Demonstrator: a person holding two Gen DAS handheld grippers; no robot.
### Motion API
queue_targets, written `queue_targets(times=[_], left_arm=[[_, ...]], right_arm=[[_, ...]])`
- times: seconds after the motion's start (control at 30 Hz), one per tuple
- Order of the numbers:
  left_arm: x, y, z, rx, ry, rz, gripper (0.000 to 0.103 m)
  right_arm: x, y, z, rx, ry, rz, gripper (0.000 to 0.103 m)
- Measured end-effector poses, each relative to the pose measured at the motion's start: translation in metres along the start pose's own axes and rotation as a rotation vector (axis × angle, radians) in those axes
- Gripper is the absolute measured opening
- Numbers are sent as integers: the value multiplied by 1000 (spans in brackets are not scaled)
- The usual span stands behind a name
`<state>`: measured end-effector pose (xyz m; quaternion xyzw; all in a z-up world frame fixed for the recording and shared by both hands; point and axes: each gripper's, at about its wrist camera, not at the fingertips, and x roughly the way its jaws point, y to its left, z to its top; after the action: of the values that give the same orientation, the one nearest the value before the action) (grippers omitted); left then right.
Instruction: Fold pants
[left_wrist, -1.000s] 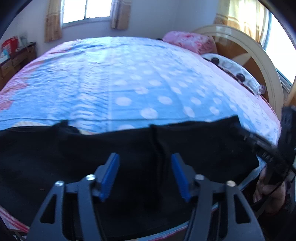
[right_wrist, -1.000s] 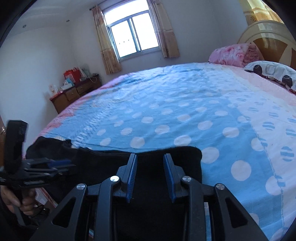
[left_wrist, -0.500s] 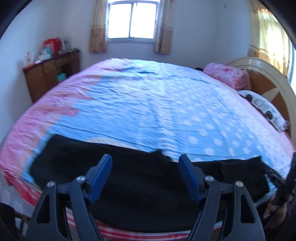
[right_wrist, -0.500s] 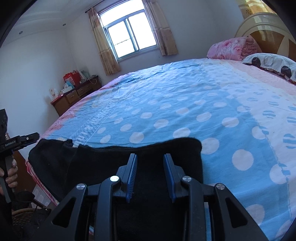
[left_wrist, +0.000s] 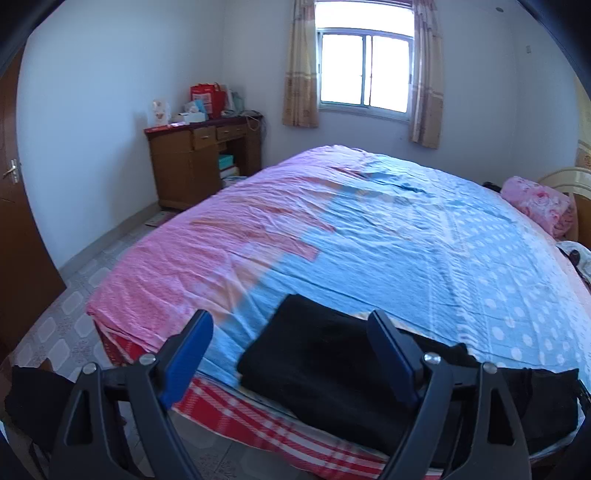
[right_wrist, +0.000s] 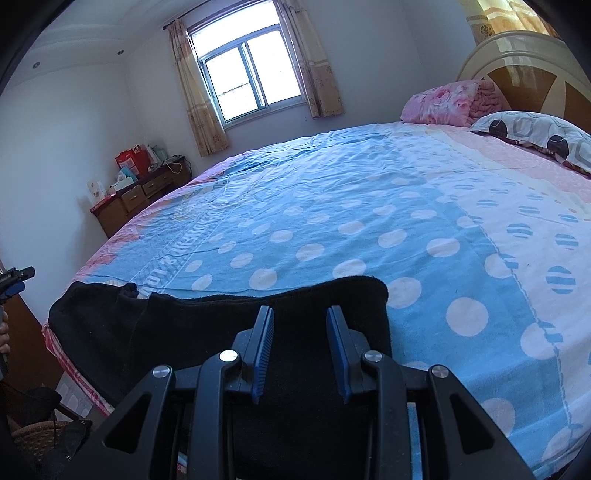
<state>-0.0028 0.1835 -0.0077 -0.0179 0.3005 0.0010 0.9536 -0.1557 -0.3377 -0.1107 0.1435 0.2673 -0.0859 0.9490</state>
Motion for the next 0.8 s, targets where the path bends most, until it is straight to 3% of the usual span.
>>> queue_targets(times=[0.63,0.8], left_arm=[[-43,37,19,-85,-106,35,93],[-43,38,21,-55,-126,63,93]], right_arm=[[-16,12,8,20,-21,22,32],[-31,19,16,22,-47,28,32]])
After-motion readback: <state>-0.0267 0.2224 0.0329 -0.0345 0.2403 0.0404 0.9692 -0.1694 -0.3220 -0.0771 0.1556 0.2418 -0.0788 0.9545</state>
